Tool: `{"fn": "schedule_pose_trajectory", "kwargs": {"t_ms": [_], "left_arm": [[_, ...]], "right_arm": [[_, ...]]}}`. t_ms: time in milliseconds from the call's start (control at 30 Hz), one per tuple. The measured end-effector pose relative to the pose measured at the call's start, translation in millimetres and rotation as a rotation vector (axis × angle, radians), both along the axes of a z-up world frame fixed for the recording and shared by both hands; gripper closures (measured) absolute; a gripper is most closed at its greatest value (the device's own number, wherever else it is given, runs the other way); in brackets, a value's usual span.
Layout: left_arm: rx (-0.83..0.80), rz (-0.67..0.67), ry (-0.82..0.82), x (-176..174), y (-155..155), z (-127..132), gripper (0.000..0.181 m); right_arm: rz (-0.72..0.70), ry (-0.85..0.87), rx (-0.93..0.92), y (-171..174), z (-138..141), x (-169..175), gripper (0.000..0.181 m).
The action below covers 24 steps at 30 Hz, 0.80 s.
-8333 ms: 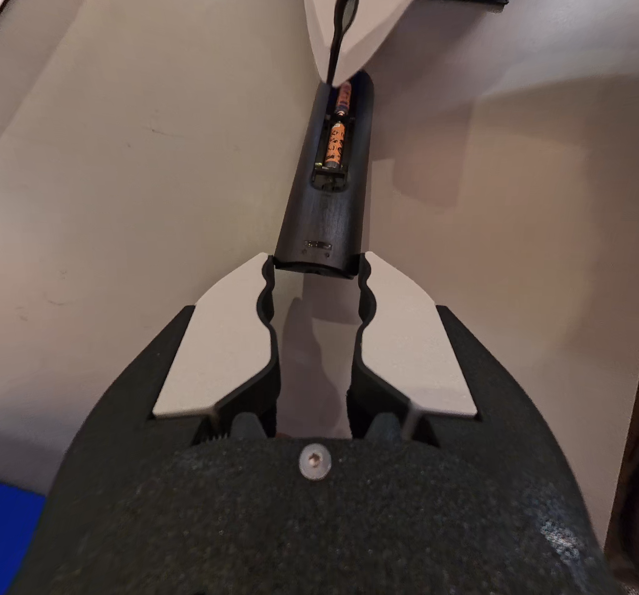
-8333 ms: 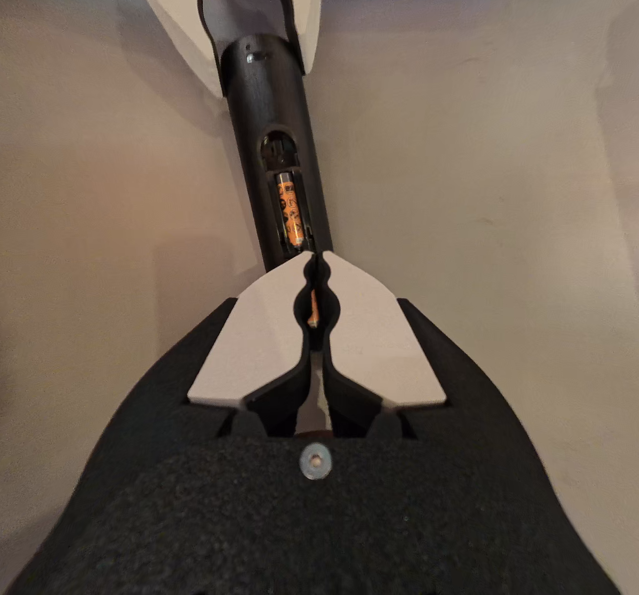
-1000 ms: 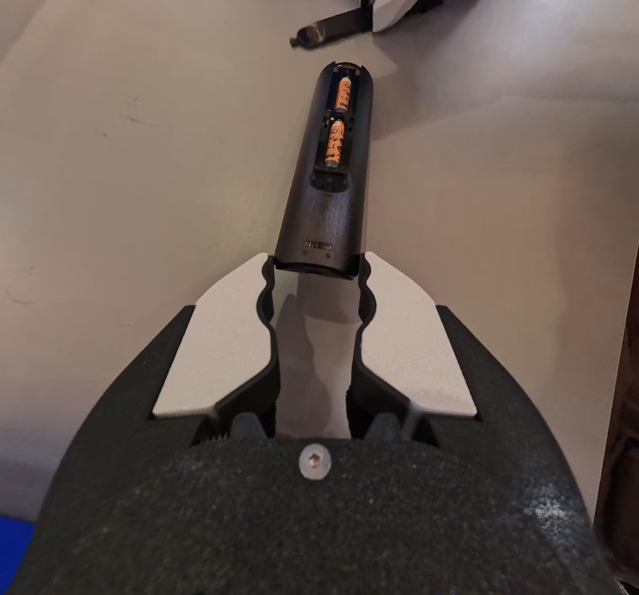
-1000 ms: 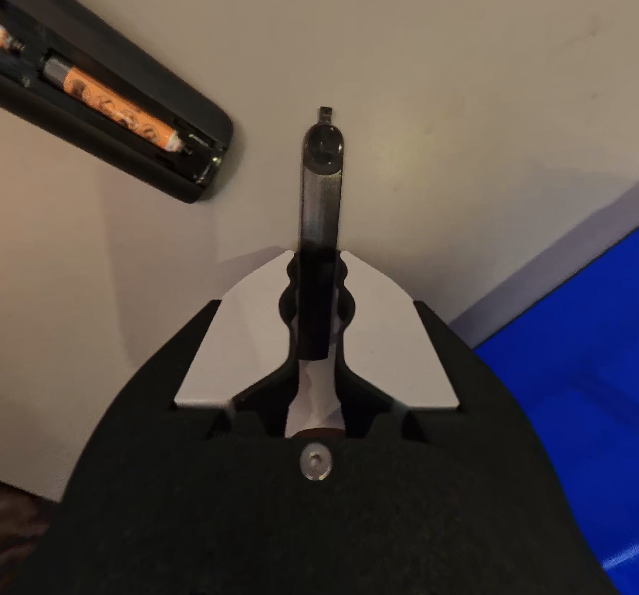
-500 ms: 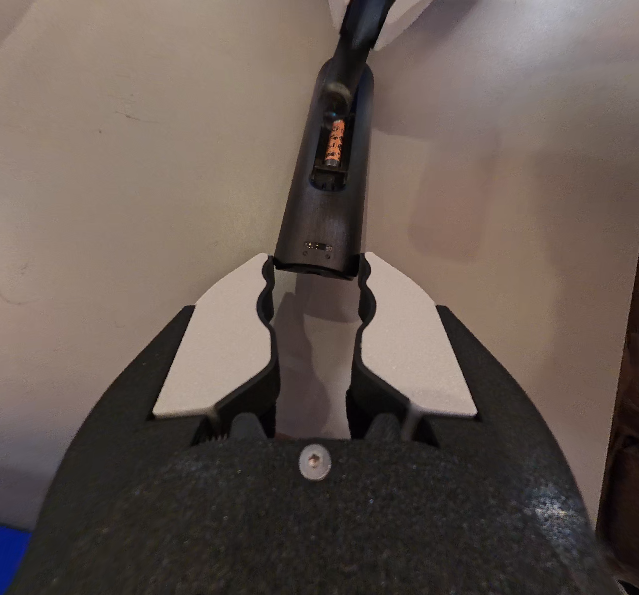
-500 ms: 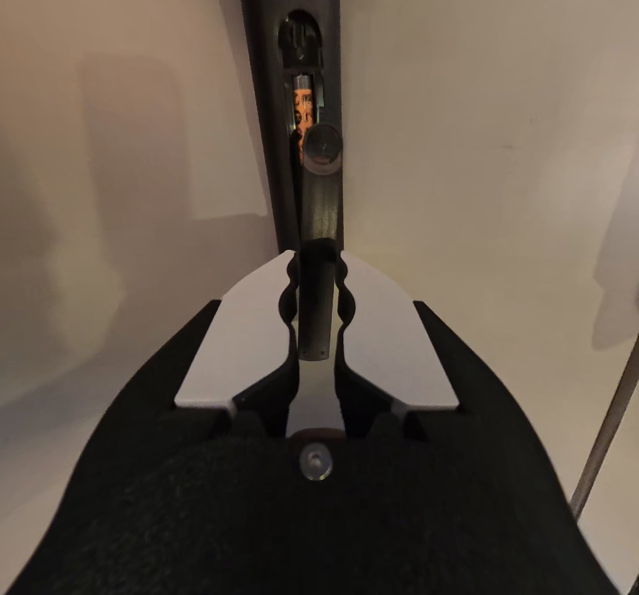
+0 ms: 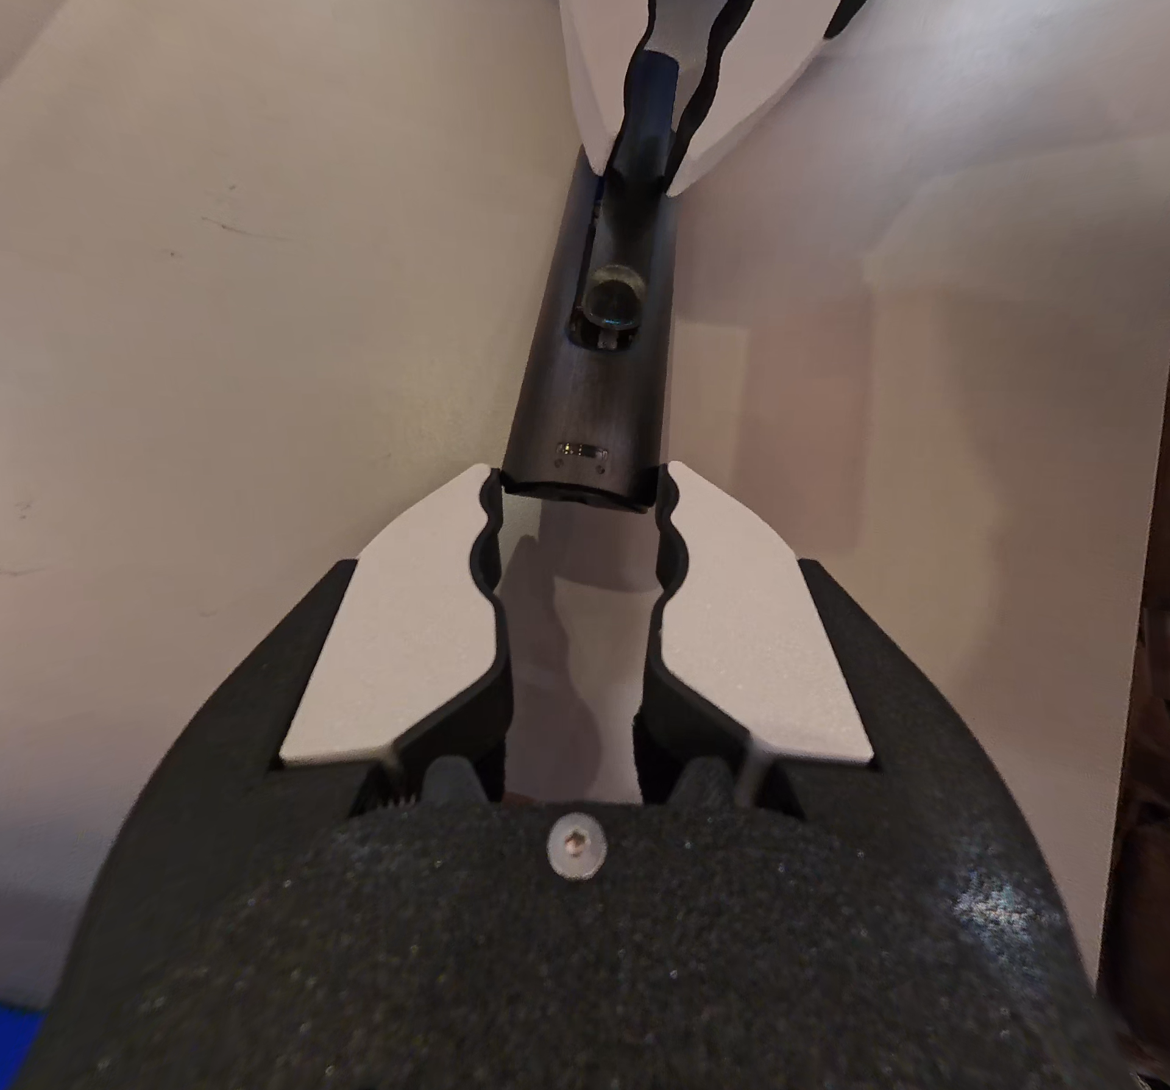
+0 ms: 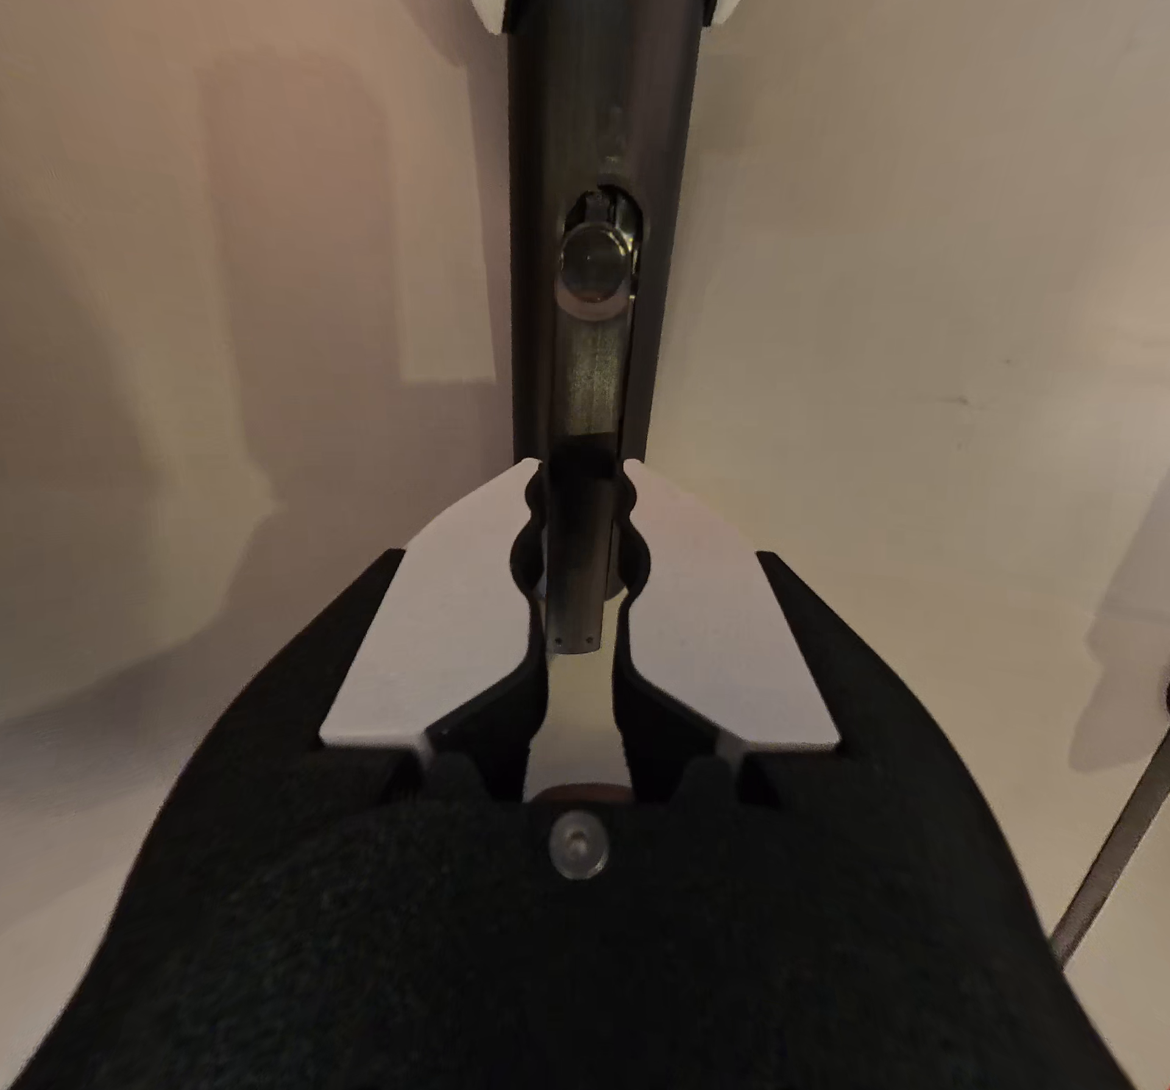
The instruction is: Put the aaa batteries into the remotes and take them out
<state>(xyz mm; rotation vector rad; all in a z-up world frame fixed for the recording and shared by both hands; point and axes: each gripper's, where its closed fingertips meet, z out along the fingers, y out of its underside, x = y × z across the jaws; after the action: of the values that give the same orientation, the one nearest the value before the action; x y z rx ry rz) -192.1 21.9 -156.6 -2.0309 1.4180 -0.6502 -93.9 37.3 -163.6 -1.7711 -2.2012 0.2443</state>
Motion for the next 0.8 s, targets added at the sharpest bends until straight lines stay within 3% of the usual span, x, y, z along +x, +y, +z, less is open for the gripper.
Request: {"fn": "schedule_pose_trajectory", "kwargs": {"t_ms": [600,700,800], "left_arm": [[0.002,0.002,0.025,-1,-1,-6,0.135],[-0.002,0.003,0.017,-2,0,-5,0.135],[-0.001,0.003,0.023,-2,-1,-7,0.135]], "right_arm": [[-0.015,0.017,-0.062,2,-5,-9,0.162],[-0.039,0.086,-0.097,3,3,-8,0.154],[-0.165,0.192,-0.123,19,27,1,0.146]]}}
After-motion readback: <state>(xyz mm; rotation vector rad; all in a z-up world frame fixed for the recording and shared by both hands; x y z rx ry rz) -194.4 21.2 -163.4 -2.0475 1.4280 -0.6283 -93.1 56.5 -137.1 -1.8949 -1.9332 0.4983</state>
